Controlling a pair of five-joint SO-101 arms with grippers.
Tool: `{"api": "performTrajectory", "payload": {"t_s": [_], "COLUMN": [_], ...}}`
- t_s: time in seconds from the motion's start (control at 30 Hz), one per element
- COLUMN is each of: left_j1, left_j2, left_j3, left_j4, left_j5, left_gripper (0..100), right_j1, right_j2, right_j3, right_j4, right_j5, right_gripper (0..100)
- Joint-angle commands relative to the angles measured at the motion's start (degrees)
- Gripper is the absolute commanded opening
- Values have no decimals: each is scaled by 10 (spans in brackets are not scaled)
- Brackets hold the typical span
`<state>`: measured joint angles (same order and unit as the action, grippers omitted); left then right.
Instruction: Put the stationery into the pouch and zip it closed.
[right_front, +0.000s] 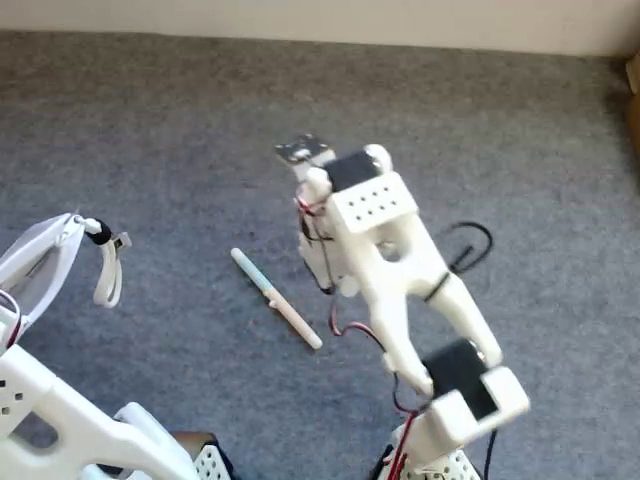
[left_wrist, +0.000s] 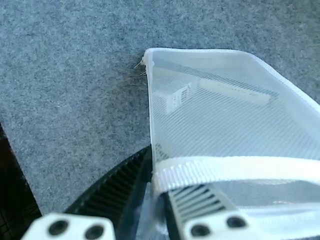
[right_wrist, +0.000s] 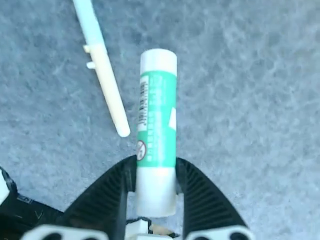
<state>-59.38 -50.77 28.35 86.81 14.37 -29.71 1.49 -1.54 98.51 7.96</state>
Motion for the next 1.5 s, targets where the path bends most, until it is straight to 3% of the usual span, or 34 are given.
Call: {"api": "performTrajectory", "payload": {"t_s": [0.0,0.27,0.47,0.63,0.83,1.27,1.47], "left_j1": [15,14,12,12,12,12,12], "left_j2": [0,-2,-2,-2,0,-1,0], "left_j3": [-7,2,2,2,3,12,12], "left_j4": [-13,-14,-14,-14,-14,-21,-22], "left_j5": [7,7,7,6,6,6,6], "left_gripper": [7,7,7,7,7,7,7], "right_j1": [26,29,29,25,-10,-22,-20], "right_j2": [-87,-175,-180,-180,-179,-175,-65], "right_j3": [72,264,351,355,355,361,355], "right_j4": [-45,-189,-234,-233,-237,-363,-364], "right_j5": [6,4,4,2,2,2,2], "right_gripper": [9,9,43,152,152,152,152]}}
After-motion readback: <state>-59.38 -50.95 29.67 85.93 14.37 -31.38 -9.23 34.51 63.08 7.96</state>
